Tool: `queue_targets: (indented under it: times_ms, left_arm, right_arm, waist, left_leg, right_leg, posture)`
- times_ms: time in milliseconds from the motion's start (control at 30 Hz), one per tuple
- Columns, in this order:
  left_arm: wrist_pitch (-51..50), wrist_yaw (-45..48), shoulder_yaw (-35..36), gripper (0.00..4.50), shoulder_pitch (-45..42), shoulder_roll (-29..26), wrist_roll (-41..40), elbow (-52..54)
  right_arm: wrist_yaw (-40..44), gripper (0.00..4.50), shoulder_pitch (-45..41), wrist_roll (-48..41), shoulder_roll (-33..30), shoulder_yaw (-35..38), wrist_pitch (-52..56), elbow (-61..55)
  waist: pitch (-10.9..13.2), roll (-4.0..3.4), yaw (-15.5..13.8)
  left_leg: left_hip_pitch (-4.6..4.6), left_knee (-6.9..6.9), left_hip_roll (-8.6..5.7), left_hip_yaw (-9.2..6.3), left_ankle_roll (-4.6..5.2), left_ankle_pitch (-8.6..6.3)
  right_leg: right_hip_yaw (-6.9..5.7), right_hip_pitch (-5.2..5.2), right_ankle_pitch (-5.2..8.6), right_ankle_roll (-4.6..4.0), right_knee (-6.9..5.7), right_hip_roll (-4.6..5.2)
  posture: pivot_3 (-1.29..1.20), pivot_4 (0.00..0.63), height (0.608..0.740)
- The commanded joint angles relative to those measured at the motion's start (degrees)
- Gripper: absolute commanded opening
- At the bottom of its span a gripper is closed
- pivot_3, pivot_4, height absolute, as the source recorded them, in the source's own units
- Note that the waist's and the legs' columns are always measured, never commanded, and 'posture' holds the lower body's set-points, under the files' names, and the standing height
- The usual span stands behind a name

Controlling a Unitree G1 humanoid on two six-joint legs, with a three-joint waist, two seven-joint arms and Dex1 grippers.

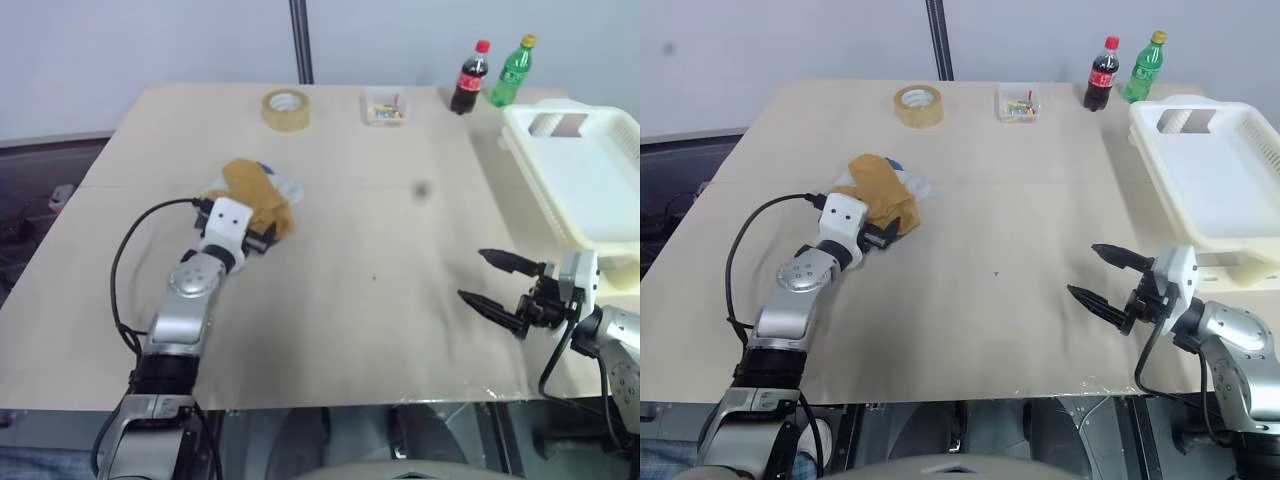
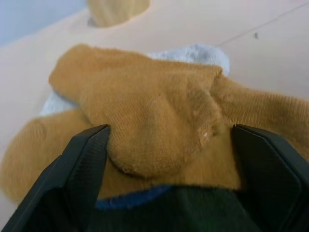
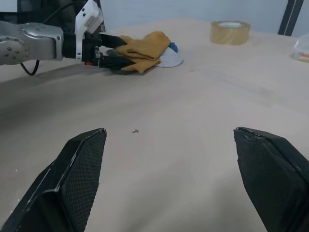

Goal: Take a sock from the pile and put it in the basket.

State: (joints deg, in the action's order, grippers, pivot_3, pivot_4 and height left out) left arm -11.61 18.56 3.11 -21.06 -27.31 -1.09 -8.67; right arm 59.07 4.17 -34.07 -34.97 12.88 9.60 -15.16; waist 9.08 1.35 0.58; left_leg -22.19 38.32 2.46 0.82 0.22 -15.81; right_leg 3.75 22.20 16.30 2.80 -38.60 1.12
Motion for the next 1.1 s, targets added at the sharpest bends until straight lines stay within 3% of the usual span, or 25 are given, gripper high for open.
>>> queue_targets:
  times_ms: [33, 233, 300, 533, 800, 900, 1100]
  left_arm:
    - [1.6, 0.6, 0.6, 3.32, -1.6, -0.3, 0.1, 0.6]
    - [0.7, 1.4, 0.6, 0.31, -0.4, -0.8, 0.0, 3.4]
    - [0.3, 1.5, 0.7, 0.04, 0.1, -0.8, 0.0, 4.6]
    - [-8.9, 0.9, -1.3, 0.04, 1.1, 2.4, -1.3, 14.2]
    - [-32.9, -10.7, -7.8, 0.04, 1.5, 19.8, -0.3, 25.9]
    - [-36.2, -13.1, -9.5, 0.04, -0.6, 24.8, -0.3, 23.9]
    - [-38.7, -14.9, -8.7, 0.04, -7.9, 35.3, -3.2, 9.6]
  right_arm:
    - [-0.6, 4.50, 0.8, -0.2, 0.4, 1.6, -1.7, -1.2]
    - [-1.1, 4.50, 1.5, 0.4, 0.9, 1.4, -2.9, -0.7]
    - [-1.3, 4.50, 1.4, 0.6, 1.1, 1.4, -3.1, -0.5]
    - [-1.4, 4.50, 0.7, 1.1, 1.3, 1.2, -3.8, 0.5]
    - [-1.9, 4.50, 0.3, 1.3, 1.5, 1.0, -3.7, 0.5]
    - [-2.3, 4.50, -0.1, 1.3, 1.6, 0.7, -3.5, 0.4]
    - [-2.6, 4.50, -1.0, 1.6, 1.9, 0.3, -3.5, 0.8]
  waist:
    - [0.0, 0.00, 0.0]
    - [0.0, 0.00, 0.1]
    - [0.0, 0.00, 0.1]
    - [0.0, 0.00, 0.0]
    - [0.0, 0.01, 0.1]
    - [0.0, 0.01, 0.1]
    - [0.0, 0.01, 0.0]
  left_leg:
    - [0.00, 0.00, 0.00, -0.01, 0.00, 0.00]
    - [0.00, 0.00, 0.00, -0.01, 0.00, 0.00]
    - [0.00, 0.00, 0.00, -0.01, 0.00, 0.00]
    - [0.01, 0.02, -0.01, -0.02, 0.00, 0.00]
    - [-0.06, 0.11, -0.11, -0.10, 0.00, 0.00]
    - [0.01, 0.10, -0.10, -0.10, 0.00, 0.00]
    - [0.12, 0.14, -0.15, -0.05, 0.01, 0.01]
  right_leg:
    - [0.00, 0.00, 0.00, 0.00, -0.01, 0.00]
    - [0.01, 0.00, 0.00, 0.00, -0.01, 0.00]
    - [0.01, 0.00, 0.00, 0.00, -0.02, 0.00]
    - [0.00, 0.00, 0.00, 0.00, -0.08, 0.02]
    - [-0.01, -0.02, -0.03, 0.05, -0.11, 0.06]
    - [0.03, -0.02, -0.02, 0.05, -0.19, 0.02]
    - [0.05, -0.12, -0.03, 0.07, -0.19, -0.01]
  posture:
    - [0.00, 0.150, 0.740]
    - [0.00, 0.150, 0.740]
    - [0.00, 0.150, 0.740]
    - [0.00, 0.150, 0.740]
    - [0.00, 0.150, 0.740]
    - [0.00, 0.150, 0.740]
    - [0.00, 0.150, 0.740]
